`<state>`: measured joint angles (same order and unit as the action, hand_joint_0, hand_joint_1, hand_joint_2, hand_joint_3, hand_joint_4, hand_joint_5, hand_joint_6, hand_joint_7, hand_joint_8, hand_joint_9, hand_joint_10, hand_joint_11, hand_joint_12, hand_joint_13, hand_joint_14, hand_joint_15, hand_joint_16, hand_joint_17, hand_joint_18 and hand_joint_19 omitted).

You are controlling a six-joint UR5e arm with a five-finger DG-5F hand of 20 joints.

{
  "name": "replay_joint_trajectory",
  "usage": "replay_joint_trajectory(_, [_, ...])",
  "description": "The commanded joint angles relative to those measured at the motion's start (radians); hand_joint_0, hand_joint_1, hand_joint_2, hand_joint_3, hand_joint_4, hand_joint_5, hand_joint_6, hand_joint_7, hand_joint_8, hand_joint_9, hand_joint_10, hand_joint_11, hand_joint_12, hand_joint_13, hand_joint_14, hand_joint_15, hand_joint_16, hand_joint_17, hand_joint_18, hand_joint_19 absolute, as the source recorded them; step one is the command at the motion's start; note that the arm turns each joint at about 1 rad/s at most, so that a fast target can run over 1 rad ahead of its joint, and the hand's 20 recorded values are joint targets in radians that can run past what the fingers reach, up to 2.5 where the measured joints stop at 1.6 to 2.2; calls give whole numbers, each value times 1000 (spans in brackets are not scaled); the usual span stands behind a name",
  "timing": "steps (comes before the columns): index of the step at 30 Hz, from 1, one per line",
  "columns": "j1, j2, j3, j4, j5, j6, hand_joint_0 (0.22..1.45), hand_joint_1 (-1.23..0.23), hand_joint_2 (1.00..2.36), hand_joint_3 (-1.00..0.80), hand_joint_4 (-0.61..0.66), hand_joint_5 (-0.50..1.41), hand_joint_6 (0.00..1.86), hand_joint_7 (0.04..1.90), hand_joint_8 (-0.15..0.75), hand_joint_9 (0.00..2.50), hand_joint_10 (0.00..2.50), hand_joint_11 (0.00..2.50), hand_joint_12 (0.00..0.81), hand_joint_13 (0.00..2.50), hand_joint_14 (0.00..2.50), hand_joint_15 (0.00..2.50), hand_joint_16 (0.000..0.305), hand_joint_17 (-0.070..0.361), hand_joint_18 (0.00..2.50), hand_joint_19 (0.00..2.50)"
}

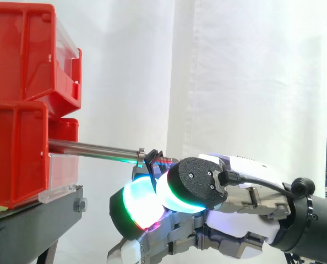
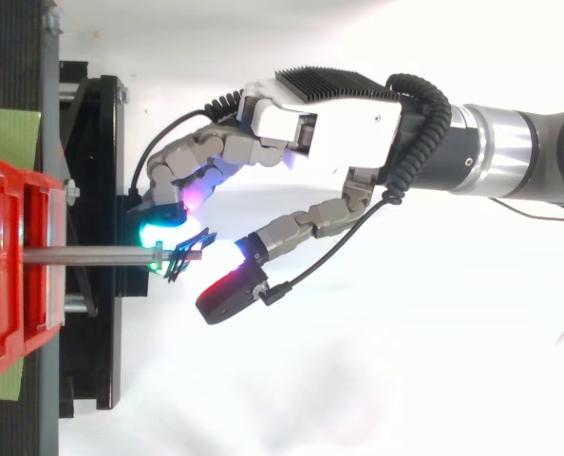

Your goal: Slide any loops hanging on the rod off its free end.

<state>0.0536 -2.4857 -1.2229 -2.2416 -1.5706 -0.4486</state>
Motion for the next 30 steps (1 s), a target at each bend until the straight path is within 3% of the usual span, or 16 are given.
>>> replay_joint_trajectory(1, [-1,1,0,2,0,-1,593,-723,1021,-130,68,-176,885,1238,284,858,10,290,352,723,5,146,44,99,633,292])
replay_joint_trajectory(19, [-1,1,-1,-6,0,7,602,-725,1019,-72,40,-167,894,1306,296,884,10,335,363,725,5,147,48,108,653,284])
replay_joint_trajectory(30, [-8,11,0,-29,-35,31,616,-737,1021,-116,28,-174,900,1301,271,863,12,365,346,713,6,166,45,102,631,301])
